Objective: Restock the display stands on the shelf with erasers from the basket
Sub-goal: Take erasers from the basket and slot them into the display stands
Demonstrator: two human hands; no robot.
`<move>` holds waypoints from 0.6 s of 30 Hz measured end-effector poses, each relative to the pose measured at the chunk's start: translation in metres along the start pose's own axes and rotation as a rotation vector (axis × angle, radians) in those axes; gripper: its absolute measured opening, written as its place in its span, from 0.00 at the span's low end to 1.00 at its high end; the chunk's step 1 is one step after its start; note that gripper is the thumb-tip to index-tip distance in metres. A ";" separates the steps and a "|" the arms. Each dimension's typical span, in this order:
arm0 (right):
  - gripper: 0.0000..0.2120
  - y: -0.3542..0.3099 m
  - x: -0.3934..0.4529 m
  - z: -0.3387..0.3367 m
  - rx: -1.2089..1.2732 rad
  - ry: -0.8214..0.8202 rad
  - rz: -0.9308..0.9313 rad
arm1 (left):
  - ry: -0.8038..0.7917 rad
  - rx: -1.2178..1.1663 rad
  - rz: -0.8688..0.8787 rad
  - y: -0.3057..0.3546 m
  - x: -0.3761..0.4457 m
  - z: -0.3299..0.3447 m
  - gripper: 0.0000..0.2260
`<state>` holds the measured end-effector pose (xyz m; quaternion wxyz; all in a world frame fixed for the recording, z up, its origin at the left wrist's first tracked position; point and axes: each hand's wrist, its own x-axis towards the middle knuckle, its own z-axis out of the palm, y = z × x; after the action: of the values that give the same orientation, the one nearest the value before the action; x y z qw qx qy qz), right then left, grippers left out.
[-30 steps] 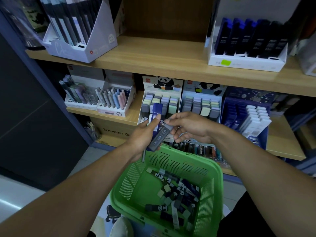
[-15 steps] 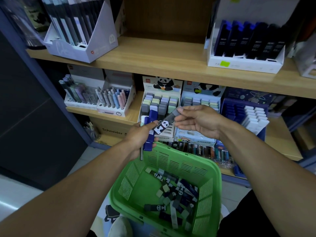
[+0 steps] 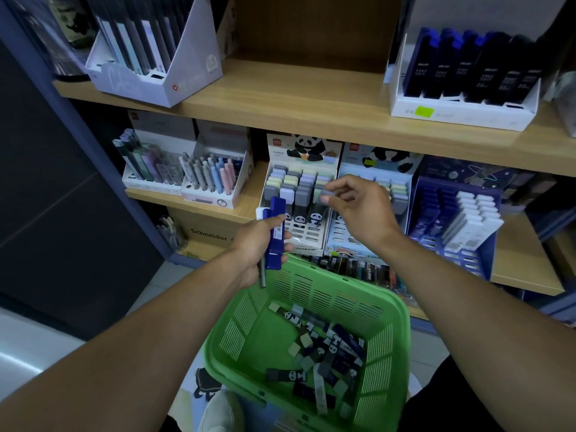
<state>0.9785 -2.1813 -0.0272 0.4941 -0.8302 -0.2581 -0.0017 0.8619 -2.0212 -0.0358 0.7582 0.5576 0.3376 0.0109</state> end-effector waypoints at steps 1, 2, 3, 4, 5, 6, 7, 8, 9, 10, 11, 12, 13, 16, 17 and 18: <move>0.05 0.000 0.001 0.002 -0.009 0.014 -0.012 | -0.002 -0.005 -0.001 0.001 0.000 0.000 0.09; 0.04 0.001 0.002 0.004 -0.029 0.028 -0.025 | -0.002 -0.009 -0.003 0.001 0.000 -0.001 0.09; 0.04 0.002 0.003 0.006 -0.055 0.035 -0.035 | -0.001 -0.013 -0.006 0.002 0.000 -0.001 0.10; 0.04 0.003 0.004 0.008 -0.078 0.035 -0.043 | 0.003 -0.017 -0.010 0.002 0.000 -0.001 0.11; 0.04 0.003 0.005 0.009 -0.098 0.030 -0.050 | 0.007 -0.019 -0.014 0.002 0.000 -0.001 0.11; 0.04 0.004 0.006 0.010 -0.111 0.024 -0.055 | 0.010 -0.020 -0.015 0.003 0.001 -0.002 0.11; 0.04 0.004 0.007 0.009 -0.117 0.018 -0.057 | 0.013 -0.021 -0.015 0.003 0.001 -0.002 0.11; 0.04 0.004 0.008 0.009 -0.118 0.012 -0.056 | 0.013 -0.024 -0.015 0.003 0.001 -0.003 0.11; 0.04 0.004 0.009 0.008 -0.116 0.007 -0.051 | 0.010 -0.027 -0.014 0.003 0.002 -0.004 0.11; 0.04 0.004 0.010 0.007 -0.116 0.002 -0.046 | 0.001 -0.030 -0.014 0.003 0.002 -0.004 0.12; 0.04 0.004 0.010 0.007 -0.120 -0.003 -0.043 | -0.008 -0.031 -0.013 0.003 0.002 -0.004 0.12; 0.04 0.004 0.010 0.006 -0.123 -0.007 -0.044 | -0.015 -0.031 -0.012 0.003 0.002 -0.005 0.12; 0.04 0.004 0.010 0.006 -0.126 -0.009 -0.046 | -0.019 -0.032 -0.012 0.003 0.002 -0.005 0.13; 0.04 0.004 0.010 0.005 -0.165 0.005 -0.068 | -0.028 -0.039 -0.013 0.003 0.002 -0.005 0.14; 0.05 0.004 0.011 0.005 -0.198 0.009 -0.086 | -0.032 -0.040 -0.012 0.004 0.002 -0.005 0.14; 0.06 0.004 0.012 0.006 -0.236 0.009 -0.106 | -0.036 -0.041 -0.011 0.004 0.001 -0.005 0.14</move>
<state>0.9892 -2.1730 -0.0308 0.3934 -0.8678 -0.2973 -0.0617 0.8615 -2.0152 -0.0337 0.7756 0.5401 0.3267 0.0034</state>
